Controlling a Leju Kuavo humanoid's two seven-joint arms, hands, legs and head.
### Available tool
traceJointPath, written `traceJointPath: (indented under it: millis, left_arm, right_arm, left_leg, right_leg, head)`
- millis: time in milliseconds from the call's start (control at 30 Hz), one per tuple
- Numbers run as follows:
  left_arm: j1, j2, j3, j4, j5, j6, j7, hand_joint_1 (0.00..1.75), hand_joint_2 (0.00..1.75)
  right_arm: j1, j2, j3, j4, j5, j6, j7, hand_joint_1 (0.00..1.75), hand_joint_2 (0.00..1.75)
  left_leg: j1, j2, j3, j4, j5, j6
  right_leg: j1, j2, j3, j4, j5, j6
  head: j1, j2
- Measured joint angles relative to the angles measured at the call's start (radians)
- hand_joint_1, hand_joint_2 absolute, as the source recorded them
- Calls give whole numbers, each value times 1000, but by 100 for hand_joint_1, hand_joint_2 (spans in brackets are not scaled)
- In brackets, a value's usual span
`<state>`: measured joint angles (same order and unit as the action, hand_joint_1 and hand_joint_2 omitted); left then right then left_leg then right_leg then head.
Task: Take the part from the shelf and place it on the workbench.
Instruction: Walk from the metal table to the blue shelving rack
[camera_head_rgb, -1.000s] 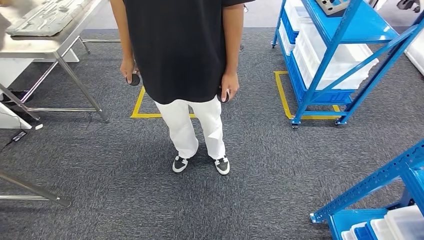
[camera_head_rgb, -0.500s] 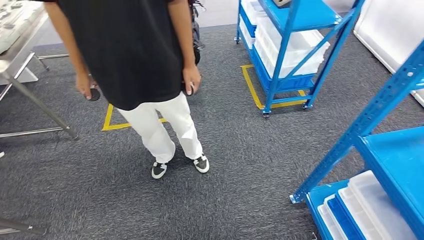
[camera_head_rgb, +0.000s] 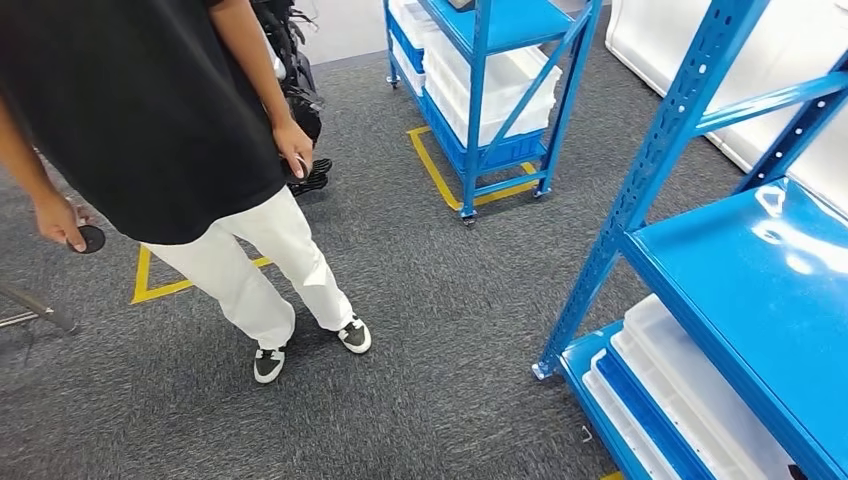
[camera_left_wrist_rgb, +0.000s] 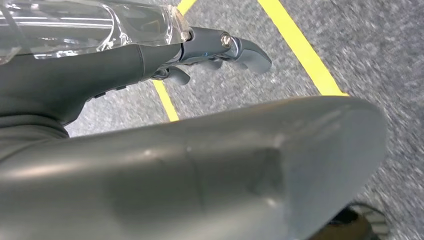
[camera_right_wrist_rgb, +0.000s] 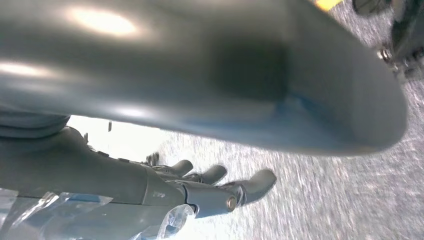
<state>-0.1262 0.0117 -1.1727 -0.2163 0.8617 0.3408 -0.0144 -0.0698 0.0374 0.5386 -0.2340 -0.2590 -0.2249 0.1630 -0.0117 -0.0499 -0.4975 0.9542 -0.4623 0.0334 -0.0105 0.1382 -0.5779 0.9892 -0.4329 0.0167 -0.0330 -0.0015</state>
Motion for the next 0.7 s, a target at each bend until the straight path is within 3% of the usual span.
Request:
traceJointPath:
  millis: [33, 100, 167, 233, 267, 300, 333, 367, 400, 467, 533, 600, 667, 700]
  left_arm:
    - [-2, 0, 0, 0, 1, 3, 2, 0, 0]
    - [-5, 0, 0, 0, 6, 7, 12, 0, 0]
    - [-4, 1, 0, 0, 14, 8, 30, 0, 0]
    - [1, 1, 0, 0, 17, 7, 44, 0, 0]
    - [3, 1, 0, 0, 17, 7, 48, 0, 0]
    - [3, 1, 0, 0, 17, 8, 51, 0, 0]
    - [3, 1, 0, 0, 17, 8, 53, 0, 0]
    - [2, 2, 0, 0, 16, 8, 54, 0, 0]
    - [2, 5, 0, 0, 15, 10, 54, 0, 0]
    - [0, 11, 0, 0, 13, 14, 55, 0, 0]
    - [-2, 12, 0, 0, 13, 20, 54, 0, 0]
    - [-3, 12, 0, 0, 12, 25, 51, 0, 0]
    - [-3, 12, 0, 0, 12, 26, 48, 0, 0]
    - [-2, 12, 0, 0, 12, 27, 47, 0, 0]
  right_arm:
    - [2, 0, 0, 1, 1, 1, 3, 0, 0]
    - [5, 0, 0, 3, 3, 2, 10, 0, 0]
    - [3, 0, 0, 3, 4, 4, 16, 0, 0]
    - [3, 0, 0, 3, 4, 5, 18, 0, 0]
    - [3, 0, 0, 3, 3, 5, 19, 0, 0]
    - [3, 0, 0, 3, 2, 5, 19, 0, 0]
    - [3, 0, 0, 3, 1, 5, 19, 0, 0]
    - [3, 0, 0, 3, 0, 5, 19, 0, 0]
    - [2, 3, 0, 3, -1, 6, 18, 0, 0]
    - [1, 7, 0, 3, -1, 7, 17, 0, 0]
    - [0, 6, 0, 3, -2, 8, 16, 0, 0]
    - [-1, 7, 0, 3, -3, 8, 15, 0, 0]
    - [-4, 7, 0, 3, -5, 8, 15, 0, 0]
    - [-5, 7, 0, 3, -7, 8, 15, 0, 0]
  left_leg:
    - [1, 11, 0, -5, 4, 0]
    - [3, 34, -2, -14, 13, 9]
    - [6, 59, -5, -18, 17, 18]
    - [9, 88, -7, -18, 18, 18]
    - [13, 102, -8, -17, 18, 17]
    - [19, 114, -7, -16, 17, 13]
    - [25, 125, -7, -13, 15, 6]
    - [28, 134, -7, -5, 10, -4]
    - [30, 143, -9, 7, 2, -16]
    - [26, 155, -11, 25, -10, -31]
    - [29, 165, -6, 27, -14, -34]
    - [37, 134, -11, 52, -40, -38]
    - [39, 85, -53, 153, -105, -40]
    - [37, 72, -87, 227, -140, -37]
  right_leg:
    - [-1, 5, -4, 2, 1, 3]
    - [1, -30, -23, 35, -23, 7]
    - [5, -95, -72, 147, -94, 10]
    - [0, -122, -124, 275, -153, 20]
    - [-4, -126, -130, 299, -156, 26]
    - [-10, -131, -115, 279, -138, 34]
    - [-17, -142, -81, 221, -108, 43]
    - [-24, -166, -41, 147, -80, 56]
    - [-30, -187, -9, 85, -60, 61]
    - [-33, -207, 14, 36, -53, 54]
    - [-29, -183, 9, 42, -54, 32]
    - [-27, -161, 6, 41, -49, 18]
    - [-24, -139, 0, 40, -43, 7]
    - [-21, -125, -4, 40, -40, 2]
  head:
    - [0, 0]
    - [1, 0]
    - [4, 0]
    - [5, 0]
    - [5, 0]
    - [5, 0]
    - [5, 0]
    - [6, 0]
    - [8, 0]
    - [6, 0]
    - [0, 0]
    - [-1, 0]
    - [-3, 0]
    - [-4, 0]
